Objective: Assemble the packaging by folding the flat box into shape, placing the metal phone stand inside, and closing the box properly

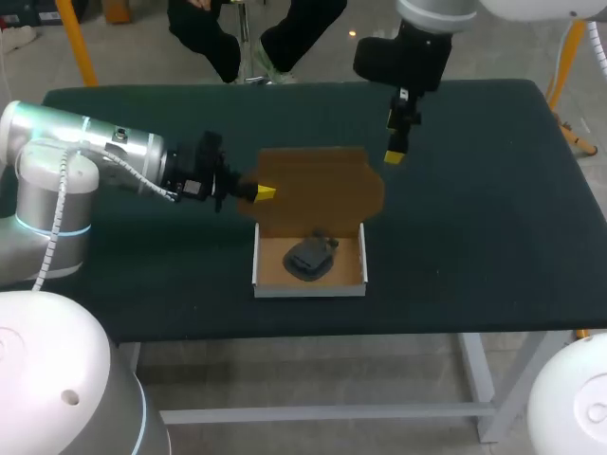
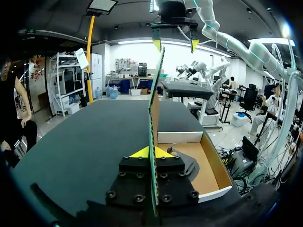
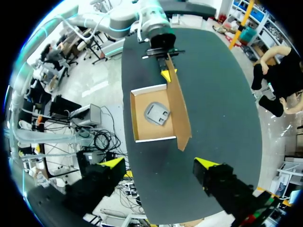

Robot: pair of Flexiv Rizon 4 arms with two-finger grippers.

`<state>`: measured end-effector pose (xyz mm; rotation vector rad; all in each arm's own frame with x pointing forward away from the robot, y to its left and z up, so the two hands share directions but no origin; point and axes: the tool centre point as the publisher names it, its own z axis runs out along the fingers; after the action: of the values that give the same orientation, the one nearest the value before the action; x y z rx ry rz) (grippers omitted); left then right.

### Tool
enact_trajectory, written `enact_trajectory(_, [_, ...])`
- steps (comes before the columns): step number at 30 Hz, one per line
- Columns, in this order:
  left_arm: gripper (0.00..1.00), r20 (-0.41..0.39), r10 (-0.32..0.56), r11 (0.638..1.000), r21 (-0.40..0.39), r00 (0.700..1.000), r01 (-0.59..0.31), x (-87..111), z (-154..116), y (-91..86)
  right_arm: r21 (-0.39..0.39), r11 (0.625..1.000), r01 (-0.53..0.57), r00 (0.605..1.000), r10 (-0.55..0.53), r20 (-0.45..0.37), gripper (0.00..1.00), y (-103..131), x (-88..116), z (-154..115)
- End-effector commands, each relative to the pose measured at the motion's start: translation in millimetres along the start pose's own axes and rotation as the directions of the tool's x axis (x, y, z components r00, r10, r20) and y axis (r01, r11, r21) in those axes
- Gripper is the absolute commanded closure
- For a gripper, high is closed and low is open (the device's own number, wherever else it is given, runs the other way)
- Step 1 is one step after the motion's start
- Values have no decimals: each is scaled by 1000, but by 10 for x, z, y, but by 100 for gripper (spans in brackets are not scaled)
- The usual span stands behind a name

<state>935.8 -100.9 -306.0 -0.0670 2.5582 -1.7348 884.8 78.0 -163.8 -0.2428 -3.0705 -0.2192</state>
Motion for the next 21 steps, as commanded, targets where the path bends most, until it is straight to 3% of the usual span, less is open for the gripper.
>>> enact_trajectory(1, [100,9,15,1000,11,1000,-15,50,-3,14,3,1000,13,1000,-13,3,0,25,16,-8])
enact_trajectory(21, [100,28,104,994,22,994,-105,128,-11,-2,16,999,35,999,-36,7,0,67,38,-20])
